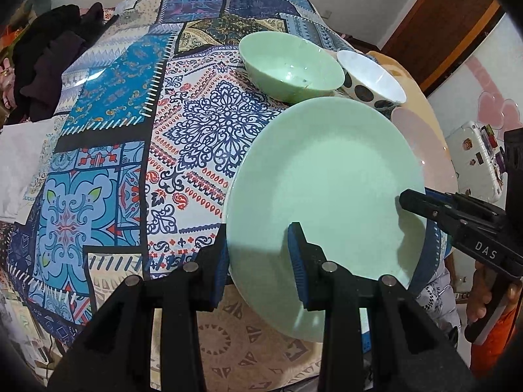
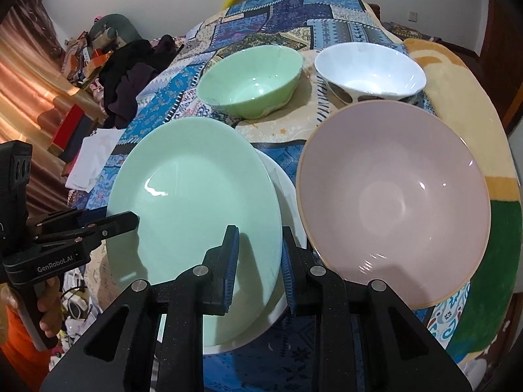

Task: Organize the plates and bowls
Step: 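Lower the mint green plates onto the white plates and open both grippers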

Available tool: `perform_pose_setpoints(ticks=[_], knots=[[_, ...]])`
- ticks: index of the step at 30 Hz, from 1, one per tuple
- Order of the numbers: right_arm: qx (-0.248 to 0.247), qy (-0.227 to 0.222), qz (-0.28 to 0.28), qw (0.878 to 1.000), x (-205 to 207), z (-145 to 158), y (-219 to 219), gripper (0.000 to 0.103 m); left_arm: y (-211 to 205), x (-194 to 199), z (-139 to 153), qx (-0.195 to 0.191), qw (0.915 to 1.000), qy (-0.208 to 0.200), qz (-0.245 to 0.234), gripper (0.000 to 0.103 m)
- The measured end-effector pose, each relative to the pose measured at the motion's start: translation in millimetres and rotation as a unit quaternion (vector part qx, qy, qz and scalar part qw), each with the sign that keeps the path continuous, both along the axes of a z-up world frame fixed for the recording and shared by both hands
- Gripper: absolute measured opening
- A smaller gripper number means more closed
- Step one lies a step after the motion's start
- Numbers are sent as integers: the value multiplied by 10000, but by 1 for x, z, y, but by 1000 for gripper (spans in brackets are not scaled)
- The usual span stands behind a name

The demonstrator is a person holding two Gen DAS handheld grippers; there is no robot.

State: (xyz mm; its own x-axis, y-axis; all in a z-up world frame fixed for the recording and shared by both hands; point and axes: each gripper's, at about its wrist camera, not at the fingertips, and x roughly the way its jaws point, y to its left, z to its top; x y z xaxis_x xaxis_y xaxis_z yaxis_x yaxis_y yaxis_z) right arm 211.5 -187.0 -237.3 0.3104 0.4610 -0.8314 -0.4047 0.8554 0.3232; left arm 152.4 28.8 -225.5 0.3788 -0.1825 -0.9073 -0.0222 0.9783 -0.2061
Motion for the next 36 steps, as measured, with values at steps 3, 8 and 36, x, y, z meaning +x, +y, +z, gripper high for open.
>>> perform_pose_setpoints(ticks=[3, 8, 36], knots=[[-9, 111, -23, 9999, 2, -4, -2, 23, -1, 3, -5, 3, 10000, 46, -33, 34], [88, 152, -40, 9998, 3, -4, -6, 24, -6, 4, -8, 59, 9999, 23, -118, 34], [67, -523, 60, 9986, -14, 35, -22, 25, 10, -1, 21, 141, 9996, -234, 48, 34]])
